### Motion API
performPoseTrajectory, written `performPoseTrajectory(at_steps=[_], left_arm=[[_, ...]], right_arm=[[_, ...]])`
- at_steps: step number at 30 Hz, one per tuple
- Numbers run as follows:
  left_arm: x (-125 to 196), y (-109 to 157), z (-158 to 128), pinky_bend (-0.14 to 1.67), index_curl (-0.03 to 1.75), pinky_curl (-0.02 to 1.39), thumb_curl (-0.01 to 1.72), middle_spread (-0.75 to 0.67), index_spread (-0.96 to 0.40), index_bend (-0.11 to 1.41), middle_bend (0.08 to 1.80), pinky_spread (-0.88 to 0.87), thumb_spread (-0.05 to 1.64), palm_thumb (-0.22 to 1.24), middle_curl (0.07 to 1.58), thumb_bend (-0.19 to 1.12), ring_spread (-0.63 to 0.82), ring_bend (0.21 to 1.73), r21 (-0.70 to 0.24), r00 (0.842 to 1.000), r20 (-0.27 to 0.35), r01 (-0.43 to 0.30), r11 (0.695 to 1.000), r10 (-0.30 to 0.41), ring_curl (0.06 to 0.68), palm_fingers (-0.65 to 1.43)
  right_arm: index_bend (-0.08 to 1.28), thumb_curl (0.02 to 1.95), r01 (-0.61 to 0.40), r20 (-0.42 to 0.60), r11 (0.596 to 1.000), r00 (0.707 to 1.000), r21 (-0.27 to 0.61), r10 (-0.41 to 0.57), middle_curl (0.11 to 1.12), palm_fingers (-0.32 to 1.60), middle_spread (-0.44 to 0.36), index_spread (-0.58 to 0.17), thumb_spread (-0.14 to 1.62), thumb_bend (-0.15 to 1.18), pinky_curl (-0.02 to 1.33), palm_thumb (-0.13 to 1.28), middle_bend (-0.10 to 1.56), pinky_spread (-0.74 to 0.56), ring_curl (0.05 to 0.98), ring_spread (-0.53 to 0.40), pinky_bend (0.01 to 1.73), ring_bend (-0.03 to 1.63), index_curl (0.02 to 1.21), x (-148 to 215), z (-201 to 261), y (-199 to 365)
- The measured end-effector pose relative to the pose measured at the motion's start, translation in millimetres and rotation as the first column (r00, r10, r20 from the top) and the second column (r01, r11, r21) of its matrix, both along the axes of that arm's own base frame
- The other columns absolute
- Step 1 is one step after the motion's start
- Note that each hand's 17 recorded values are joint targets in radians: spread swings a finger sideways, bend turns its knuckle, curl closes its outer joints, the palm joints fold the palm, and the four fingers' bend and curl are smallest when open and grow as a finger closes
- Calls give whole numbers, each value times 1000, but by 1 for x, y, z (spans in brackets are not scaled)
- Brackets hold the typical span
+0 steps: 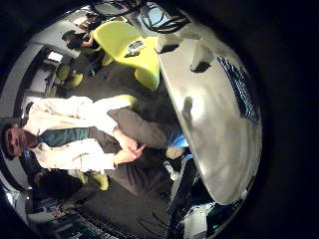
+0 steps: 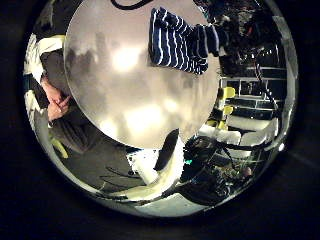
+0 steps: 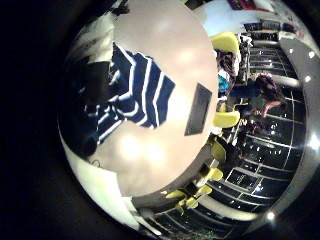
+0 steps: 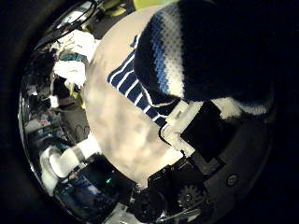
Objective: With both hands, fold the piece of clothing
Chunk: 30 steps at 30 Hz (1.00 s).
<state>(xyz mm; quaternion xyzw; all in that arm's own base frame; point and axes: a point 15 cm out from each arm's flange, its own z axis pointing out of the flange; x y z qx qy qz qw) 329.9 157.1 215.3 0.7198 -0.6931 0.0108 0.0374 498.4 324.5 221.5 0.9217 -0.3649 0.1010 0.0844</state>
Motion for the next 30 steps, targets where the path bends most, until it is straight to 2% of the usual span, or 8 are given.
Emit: performPoseTrajectory(at_steps=[3,4,6,8,11,14,21,30], left_arm=[[-1,-2,-1,464,288,305,250,242,47,156,208,462,1143,103,372,-19,360,738,0,1000,-2,3,1000,-3,197,107],[-1,-3,-1,464,288,305,250,241,47,156,208,462,1143,103,372,-19,360,737,0,1000,-1,3,1000,-3,197,107],[-1,-4,-1,464,288,305,249,240,47,155,207,462,1143,103,372,-19,360,737,-1,1000,-2,2,1000,-2,196,107],[-4,-7,-3,463,288,305,249,239,47,155,206,462,1143,104,373,-19,360,736,-2,1000,-8,3,1000,-3,196,108],[-6,-10,-3,463,288,304,248,239,47,155,205,463,1143,104,373,-19,360,735,-4,1000,-9,7,1000,-7,196,108],[-6,-17,-2,463,288,303,248,238,47,154,204,463,1143,104,373,-19,360,735,-9,1000,-7,11,1000,-11,196,109],[-3,-43,8,461,287,302,247,237,47,153,209,463,1143,104,375,-19,360,733,-16,999,2,33,999,-33,195,111],[-5,-84,40,455,289,299,249,238,48,157,212,455,1150,111,376,-18,349,731,-5,1000,5,19,1000,-19,194,121]], right_arm=[[541,471,-24,13,1000,1000,19,24,859,545,-221,-413,1324,-21,863,818,1070,-332,747,-247,1350,1477,978,4,-7,10],[374,465,-27,13,999,1000,21,27,812,291,-227,-414,1324,-20,847,809,921,-364,732,-264,1375,1471,912,4,-7,11],[253,456,-25,12,999,1000,25,25,738,140,-254,-422,1324,-17,816,793,748,-378,697,-270,1384,1424,819,5,-4,9],[219,450,-38,13,999,999,31,37,651,-116,-238,-430,1314,-21,779,770,590,-293,636,-240,1268,1268,735,6,1,7],[159,443,-62,39,996,997,58,60,573,-145,-189,-434,1284,-27,727,739,473,-156,555,-189,1161,1107,631,6,30,7],[120,438,-75,55,991,996,109,70,493,-192,-116,-443,1228,-29,662,697,338,53,462,-63,1061,907,528,8,59,2],[105,440,-90,66,948,995,305,73,410,-124,-53,-441,1177,-19,551,683,203,284,363,90,929,740,368,-7,139,-2],[157,446,77,-44,965,997,252,-68,367,-62,-32,-408,1168,-14,441,705,200,374,306,134,758,638,295,-32,181,-105]])
